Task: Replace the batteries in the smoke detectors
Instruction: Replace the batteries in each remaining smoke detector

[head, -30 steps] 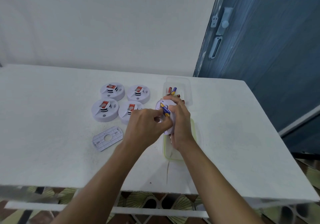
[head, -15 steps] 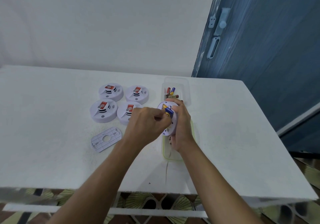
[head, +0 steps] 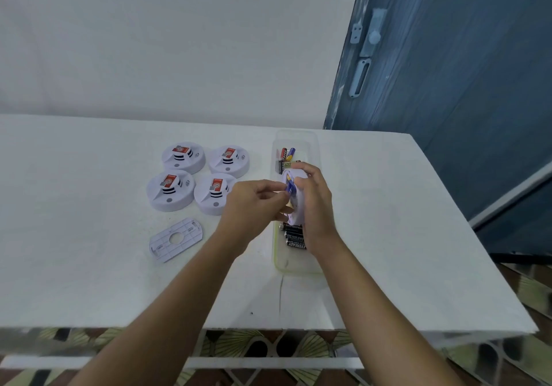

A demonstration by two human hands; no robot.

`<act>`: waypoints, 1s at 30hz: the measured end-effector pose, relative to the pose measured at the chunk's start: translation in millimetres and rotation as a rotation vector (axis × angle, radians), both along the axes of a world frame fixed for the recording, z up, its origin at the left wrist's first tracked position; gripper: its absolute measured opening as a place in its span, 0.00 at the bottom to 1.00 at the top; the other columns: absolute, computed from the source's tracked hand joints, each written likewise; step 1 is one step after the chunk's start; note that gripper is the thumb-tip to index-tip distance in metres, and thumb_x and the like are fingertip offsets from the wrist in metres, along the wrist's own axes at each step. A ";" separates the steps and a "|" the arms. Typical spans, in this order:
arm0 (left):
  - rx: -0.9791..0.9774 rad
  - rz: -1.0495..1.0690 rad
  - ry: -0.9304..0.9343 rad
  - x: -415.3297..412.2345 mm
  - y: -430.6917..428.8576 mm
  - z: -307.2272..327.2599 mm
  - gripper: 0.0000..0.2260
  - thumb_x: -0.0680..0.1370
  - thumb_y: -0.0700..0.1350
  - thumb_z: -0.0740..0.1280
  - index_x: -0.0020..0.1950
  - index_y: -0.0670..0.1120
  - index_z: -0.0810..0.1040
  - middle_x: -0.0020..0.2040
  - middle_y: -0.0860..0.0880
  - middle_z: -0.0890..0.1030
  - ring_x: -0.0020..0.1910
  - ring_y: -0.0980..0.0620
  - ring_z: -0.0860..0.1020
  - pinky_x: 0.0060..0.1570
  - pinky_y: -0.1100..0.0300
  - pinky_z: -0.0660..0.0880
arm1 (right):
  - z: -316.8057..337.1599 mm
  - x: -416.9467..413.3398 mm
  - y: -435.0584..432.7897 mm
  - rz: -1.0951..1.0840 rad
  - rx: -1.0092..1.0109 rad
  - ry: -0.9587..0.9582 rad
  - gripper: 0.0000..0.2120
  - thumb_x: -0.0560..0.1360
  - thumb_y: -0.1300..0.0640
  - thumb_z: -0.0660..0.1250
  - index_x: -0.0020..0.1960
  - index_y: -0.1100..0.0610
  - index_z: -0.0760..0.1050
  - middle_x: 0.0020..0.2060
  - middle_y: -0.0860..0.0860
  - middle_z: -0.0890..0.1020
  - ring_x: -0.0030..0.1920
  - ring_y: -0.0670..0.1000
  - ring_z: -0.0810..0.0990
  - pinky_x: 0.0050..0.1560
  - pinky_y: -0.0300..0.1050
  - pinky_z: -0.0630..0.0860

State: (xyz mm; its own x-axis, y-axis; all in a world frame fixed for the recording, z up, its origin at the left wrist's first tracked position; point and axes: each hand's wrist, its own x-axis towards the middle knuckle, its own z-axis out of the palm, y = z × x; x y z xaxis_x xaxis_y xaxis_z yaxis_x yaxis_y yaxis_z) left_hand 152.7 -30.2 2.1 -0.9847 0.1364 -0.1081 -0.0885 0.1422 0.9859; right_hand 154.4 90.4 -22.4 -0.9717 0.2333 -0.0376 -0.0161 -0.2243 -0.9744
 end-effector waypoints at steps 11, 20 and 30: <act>-0.425 -0.259 0.212 -1.5 -3.3 -26.1 0.09 0.72 0.40 0.71 0.48 0.53 0.84 0.43 0.56 0.84 0.38 0.62 0.78 0.38 0.73 0.70 | -2.7 -0.9 35.3 -0.145 -0.030 -0.014 0.11 0.67 0.52 0.64 0.45 0.42 0.82 0.56 0.54 0.82 0.60 0.55 0.80 0.61 0.53 0.76; -0.661 -0.556 0.495 15.2 -6.6 -44.0 0.13 0.70 0.41 0.72 0.54 0.50 0.84 0.48 0.57 0.80 0.43 0.64 0.75 0.44 0.79 0.66 | -7.0 2.6 46.6 -0.150 -0.035 -0.034 0.11 0.67 0.52 0.63 0.45 0.41 0.82 0.49 0.47 0.82 0.54 0.51 0.80 0.57 0.51 0.75; -0.712 -0.523 0.589 15.8 -5.6 -56.3 0.10 0.75 0.46 0.73 0.55 0.49 0.83 0.52 0.51 0.80 0.49 0.56 0.75 0.50 0.77 0.64 | -8.4 5.6 42.7 -0.160 -0.058 -0.027 0.11 0.68 0.51 0.64 0.44 0.41 0.82 0.53 0.49 0.82 0.58 0.54 0.80 0.61 0.53 0.76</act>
